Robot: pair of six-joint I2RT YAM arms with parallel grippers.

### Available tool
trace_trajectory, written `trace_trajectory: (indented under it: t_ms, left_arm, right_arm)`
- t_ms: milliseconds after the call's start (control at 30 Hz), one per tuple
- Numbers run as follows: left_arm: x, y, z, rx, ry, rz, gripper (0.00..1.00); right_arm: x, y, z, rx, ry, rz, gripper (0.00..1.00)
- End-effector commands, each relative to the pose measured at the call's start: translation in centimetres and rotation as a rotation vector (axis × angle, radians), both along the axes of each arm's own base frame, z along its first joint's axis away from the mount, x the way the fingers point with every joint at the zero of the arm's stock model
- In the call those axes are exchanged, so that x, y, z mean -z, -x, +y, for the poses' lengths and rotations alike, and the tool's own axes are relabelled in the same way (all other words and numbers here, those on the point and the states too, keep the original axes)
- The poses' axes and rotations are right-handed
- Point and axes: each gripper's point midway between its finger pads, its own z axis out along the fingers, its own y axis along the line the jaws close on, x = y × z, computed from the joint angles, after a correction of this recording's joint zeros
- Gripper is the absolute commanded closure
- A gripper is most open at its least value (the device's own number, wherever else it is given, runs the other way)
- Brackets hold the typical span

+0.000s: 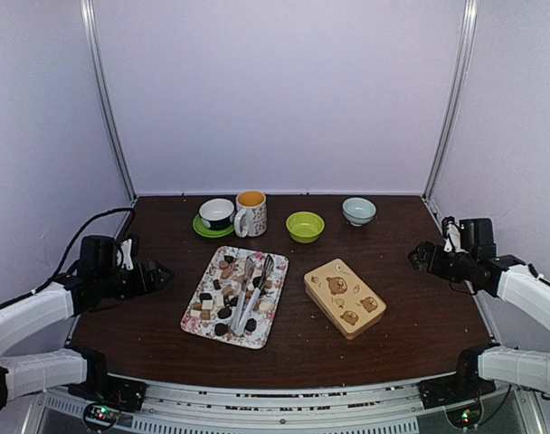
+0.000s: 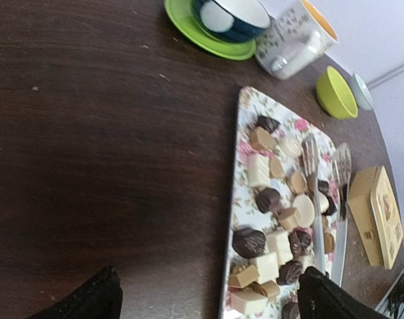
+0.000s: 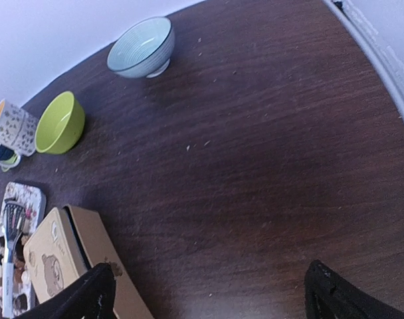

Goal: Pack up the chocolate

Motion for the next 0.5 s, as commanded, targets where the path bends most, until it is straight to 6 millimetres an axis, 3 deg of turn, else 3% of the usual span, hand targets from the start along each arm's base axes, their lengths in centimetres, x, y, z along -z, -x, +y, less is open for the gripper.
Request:
trace_trajectory:
  t_ms: [0, 267, 467]
  left_arm:
    - [-1.1, 0.8, -4.6, 0.167, 0.031, -0.049, 0.06]
    - [-1.9, 3.2, -9.9, 0.333, -0.028, -0.062, 0.07]
    - [-2.0, 4.5, -12.8, 0.357, -0.129, -0.094, 0.08]
  right_arm:
    - [-0.4, 2.2, 3.4, -0.154, -0.069, 0.044, 0.00]
    - [1.1, 5.3, 8.0, -0.296, -0.098, 0.102, 0.00]
    - [1.9, 6.3, 10.7, -0.354, -0.066, 0.115, 0.00]
